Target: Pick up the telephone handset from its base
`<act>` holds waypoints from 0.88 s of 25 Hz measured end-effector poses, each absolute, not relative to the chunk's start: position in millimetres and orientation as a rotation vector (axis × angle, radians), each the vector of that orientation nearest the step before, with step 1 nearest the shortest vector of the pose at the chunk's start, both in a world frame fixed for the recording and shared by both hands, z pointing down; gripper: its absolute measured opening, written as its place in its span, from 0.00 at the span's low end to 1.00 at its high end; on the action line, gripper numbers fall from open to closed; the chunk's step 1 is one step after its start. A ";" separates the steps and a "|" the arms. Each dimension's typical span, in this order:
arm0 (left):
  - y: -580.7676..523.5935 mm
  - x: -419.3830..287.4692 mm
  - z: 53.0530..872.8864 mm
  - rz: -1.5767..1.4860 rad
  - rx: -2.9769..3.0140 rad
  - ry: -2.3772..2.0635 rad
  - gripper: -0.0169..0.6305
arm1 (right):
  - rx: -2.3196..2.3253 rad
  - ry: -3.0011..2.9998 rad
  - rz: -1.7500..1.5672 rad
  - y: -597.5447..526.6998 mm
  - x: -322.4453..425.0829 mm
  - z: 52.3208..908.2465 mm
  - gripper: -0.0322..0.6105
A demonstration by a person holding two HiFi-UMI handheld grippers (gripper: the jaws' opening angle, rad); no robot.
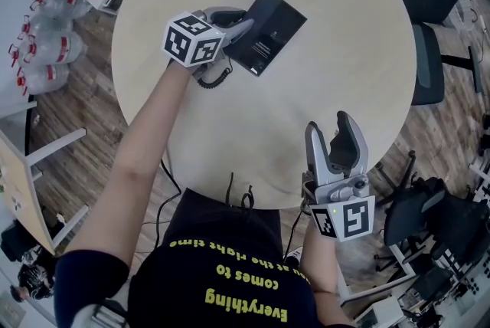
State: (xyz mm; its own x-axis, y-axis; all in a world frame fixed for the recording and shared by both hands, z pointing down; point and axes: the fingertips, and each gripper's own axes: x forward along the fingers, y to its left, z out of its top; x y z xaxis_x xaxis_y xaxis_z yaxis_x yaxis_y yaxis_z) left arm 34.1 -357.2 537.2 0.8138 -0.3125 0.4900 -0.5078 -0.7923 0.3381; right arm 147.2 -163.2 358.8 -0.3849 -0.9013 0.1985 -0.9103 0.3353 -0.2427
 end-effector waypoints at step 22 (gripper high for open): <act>-362.8 30.2 542.0 0.498 2.440 -0.570 0.16 | 1.685 -2.561 0.505 -161.4 146.6 361.1 0.39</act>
State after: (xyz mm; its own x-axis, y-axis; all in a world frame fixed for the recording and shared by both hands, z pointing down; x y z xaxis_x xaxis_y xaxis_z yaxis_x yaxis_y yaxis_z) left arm 30.2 -362.8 542.0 0.8393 -0.2824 0.4645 -0.4983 -0.7413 0.4497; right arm 146.6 -161.4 361.1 -0.4116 -0.8881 0.2046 -0.8993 0.3594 -0.2492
